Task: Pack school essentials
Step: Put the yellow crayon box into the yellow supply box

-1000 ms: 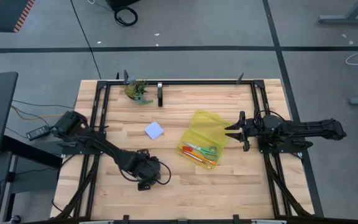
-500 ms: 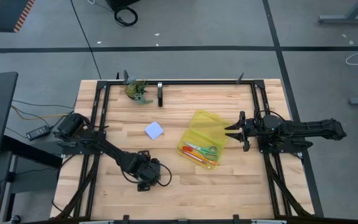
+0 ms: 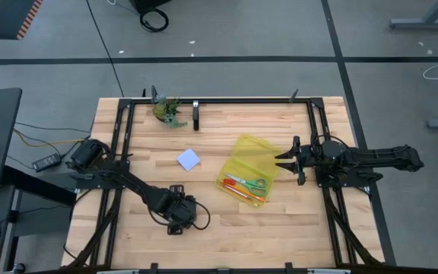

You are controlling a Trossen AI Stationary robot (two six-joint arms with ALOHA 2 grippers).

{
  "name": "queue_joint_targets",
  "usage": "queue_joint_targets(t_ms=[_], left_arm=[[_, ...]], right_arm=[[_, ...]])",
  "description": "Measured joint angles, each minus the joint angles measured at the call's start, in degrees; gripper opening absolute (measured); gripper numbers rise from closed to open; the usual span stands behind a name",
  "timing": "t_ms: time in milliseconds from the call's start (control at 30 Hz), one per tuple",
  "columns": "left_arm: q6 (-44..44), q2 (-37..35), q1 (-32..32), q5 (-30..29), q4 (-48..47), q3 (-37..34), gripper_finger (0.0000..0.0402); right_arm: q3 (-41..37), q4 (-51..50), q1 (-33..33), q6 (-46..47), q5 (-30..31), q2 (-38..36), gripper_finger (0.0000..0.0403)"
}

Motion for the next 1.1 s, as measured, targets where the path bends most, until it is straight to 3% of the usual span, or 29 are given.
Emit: queue_joint_targets(t_ms=[333, 633, 1100], left_arm=[[1.3, -0.4, 0.0, -0.3, -1.6, 1.0, 0.0306], [7.3, -0.2, 0.7, -7.4, -8.0, 6.1, 0.0305], [9.8, -0.3, 2.2, -7.9, -9.5, 7.1, 0.0302]], right_arm=[[0.0, 0.0, 0.0, 0.0, 0.0, 0.0, 0.0131], [0.0, 0.0, 0.0, 0.0, 0.0, 0.0, 0.0131], [0.0, 0.0, 0.0, 0.0, 0.0, 0.0, 0.0131]])
